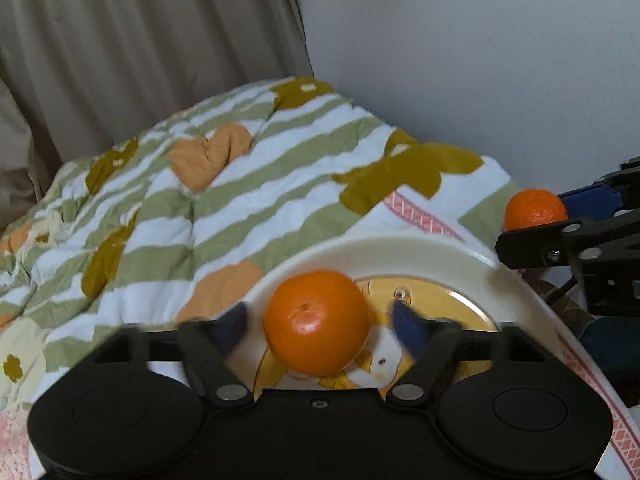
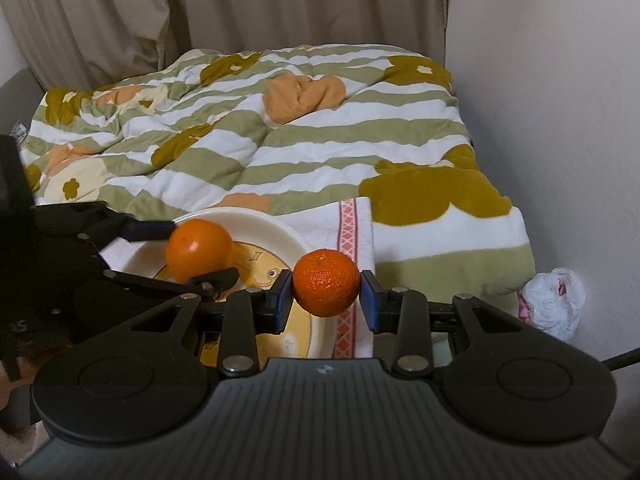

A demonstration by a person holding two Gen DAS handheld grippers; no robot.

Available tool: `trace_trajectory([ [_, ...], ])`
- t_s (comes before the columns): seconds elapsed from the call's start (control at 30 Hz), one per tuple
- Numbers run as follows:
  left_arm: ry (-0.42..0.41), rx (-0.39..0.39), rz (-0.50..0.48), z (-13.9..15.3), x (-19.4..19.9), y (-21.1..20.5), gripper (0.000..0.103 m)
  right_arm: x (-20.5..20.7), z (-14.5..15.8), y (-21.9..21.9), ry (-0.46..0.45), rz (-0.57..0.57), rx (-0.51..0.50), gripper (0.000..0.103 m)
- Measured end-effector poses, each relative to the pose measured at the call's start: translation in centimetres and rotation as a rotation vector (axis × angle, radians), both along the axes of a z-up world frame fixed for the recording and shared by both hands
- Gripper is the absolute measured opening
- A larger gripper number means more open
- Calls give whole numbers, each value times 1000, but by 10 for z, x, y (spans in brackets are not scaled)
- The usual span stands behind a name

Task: Organize fruits
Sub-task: 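Open the left tool over the white bowl while the right tool releases the mandarin into it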

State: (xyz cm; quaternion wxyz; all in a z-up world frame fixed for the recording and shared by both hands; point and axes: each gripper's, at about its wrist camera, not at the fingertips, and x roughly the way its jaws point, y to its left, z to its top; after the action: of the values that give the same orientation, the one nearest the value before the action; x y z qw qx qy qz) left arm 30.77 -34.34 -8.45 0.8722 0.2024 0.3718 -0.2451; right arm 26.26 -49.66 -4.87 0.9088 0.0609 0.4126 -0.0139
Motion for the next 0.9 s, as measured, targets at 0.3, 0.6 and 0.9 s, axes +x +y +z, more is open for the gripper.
trace_trajectory([
  [0.3, 70, -56, 66, 19, -8, 28, 102, 3, 11, 1, -28, 51, -10, 51],
  [0.6, 123, -62, 200, 27, -14, 64, 102, 17, -3, 28, -30, 195, -43, 51],
  [0.9, 123, -33, 252, 29, -27, 87, 102, 27, -37, 58, -7, 329, -180, 51],
])
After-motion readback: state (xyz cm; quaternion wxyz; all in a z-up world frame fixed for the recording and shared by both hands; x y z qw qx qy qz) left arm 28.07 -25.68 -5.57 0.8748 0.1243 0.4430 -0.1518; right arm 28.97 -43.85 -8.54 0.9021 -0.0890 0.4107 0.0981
